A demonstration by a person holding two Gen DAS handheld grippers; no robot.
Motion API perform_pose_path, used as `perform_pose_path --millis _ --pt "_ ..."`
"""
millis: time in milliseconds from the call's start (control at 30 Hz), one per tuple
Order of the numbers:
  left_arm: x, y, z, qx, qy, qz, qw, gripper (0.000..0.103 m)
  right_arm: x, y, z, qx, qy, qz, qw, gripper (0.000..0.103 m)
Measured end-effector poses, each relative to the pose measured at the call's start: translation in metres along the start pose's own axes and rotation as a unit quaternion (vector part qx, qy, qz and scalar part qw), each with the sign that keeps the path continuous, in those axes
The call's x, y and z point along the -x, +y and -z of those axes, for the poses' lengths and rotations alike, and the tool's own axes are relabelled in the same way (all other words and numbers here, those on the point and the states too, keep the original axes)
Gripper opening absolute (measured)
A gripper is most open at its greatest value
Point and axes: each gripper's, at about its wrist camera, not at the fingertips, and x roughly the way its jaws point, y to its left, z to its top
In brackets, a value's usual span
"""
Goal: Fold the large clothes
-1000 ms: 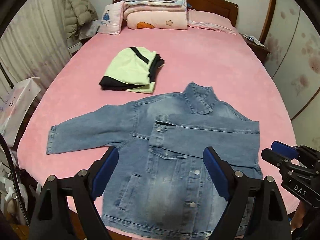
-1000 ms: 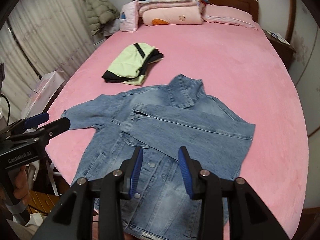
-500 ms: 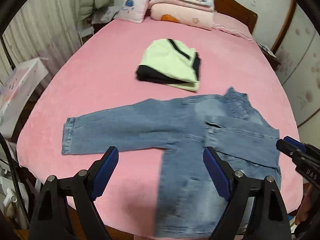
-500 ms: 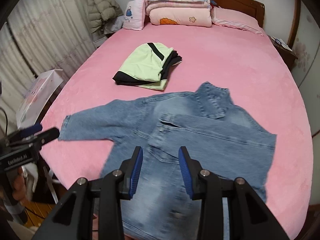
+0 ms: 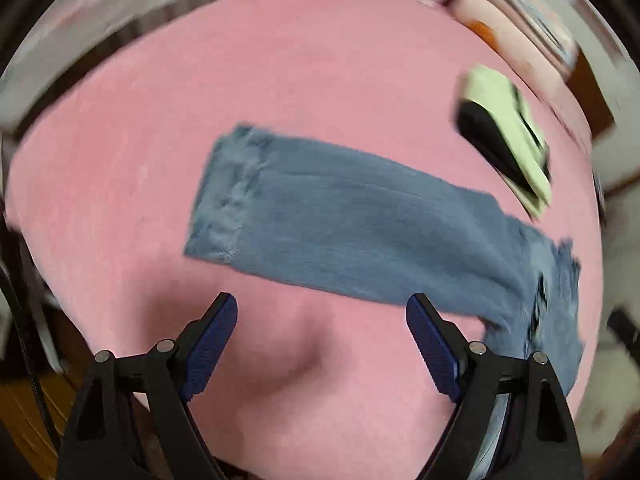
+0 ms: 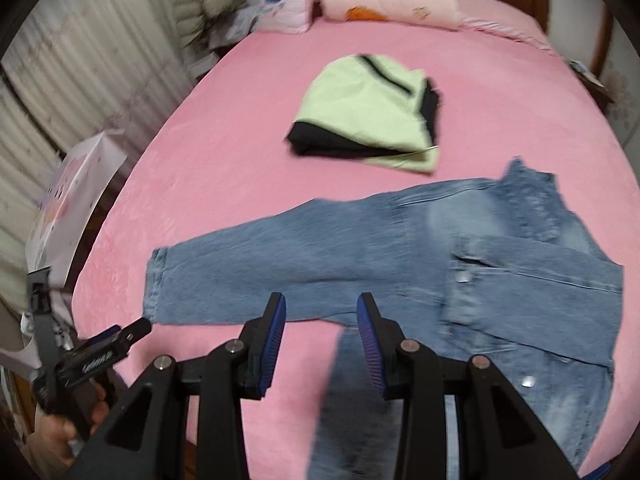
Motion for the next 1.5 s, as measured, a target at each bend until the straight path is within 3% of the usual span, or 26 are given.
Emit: perform_pose_path --millis 100,233,533,567,600,633,667,700,767,867,1000,1167,1333,1500 --pt "-0.031 0.041 -0.005 0.077 0.012 0.023 0.9967 0.085 -0.024 0.021 -0.001 0.019 0.017 0.001 1.0 0.037" --pt "-0.065 0.069 -0.007 0.134 0.02 0.045 0.9897 0.083 -0.051 0.042 -0.001 0.022 0.04 -0.004 0.999 0.037" --pt "-0.119 0.092 -0.009 0.218 0.023 0.068 0.9734 0.082 -0.078 0.056 0.008 0.029 0.075 -0.006 0.997 0.037" --pt "-0.12 0.091 -0.009 0.222 0.018 0.067 0.9727 0.073 -0.079 0.055 0.008 0.027 0.078 -0.005 0.997 0.037" --pt "-0.118 0.09 -0.011 0.222 0.011 0.063 0.973 0.054 -0.08 0.053 0.009 0.024 0.08 -0.004 0.997 0.037" --pt "-0.118 0.087 -0.013 0.218 0.008 0.056 0.9743 0.046 -0.08 0.05 0.009 0.021 0.081 -0.004 0.996 0.037" --pt "-0.117 0.086 -0.016 0.219 0.007 0.053 0.9743 0.027 -0.08 0.048 0.009 0.018 0.081 -0.005 0.997 0.037" --pt "-0.118 0.085 -0.017 0.223 0.009 0.063 0.9727 0.018 -0.08 0.045 0.01 0.014 0.082 -0.005 0.997 0.037" --pt "-0.115 0.082 -0.022 0.237 0.015 0.072 0.9688 0.017 -0.079 0.04 0.01 0.006 0.082 -0.007 0.997 0.037" --pt "-0.102 0.068 -0.027 0.219 0.0 0.068 0.9733 0.015 -0.076 0.031 0.011 -0.004 0.079 -0.01 0.997 0.037" --pt "-0.064 0.022 -0.04 0.167 -0.038 0.093 0.9808 0.014 -0.067 0.015 0.012 -0.016 0.071 -0.014 0.997 0.037" --pt "-0.007 -0.077 -0.051 0.06 -0.08 0.142 0.9847 0.014 -0.048 -0.02 0.014 -0.044 0.051 -0.015 0.998 0.037" --pt "0.029 -0.208 -0.034 -0.069 -0.099 0.206 0.9712 0.014 -0.023 -0.08 0.023 -0.092 0.023 0.0 0.995 0.037" --pt "0.014 -0.342 0.022 -0.175 -0.057 0.253 0.9499 0.015 0.0 -0.153 0.048 -0.154 0.007 0.029 0.988 0.037"
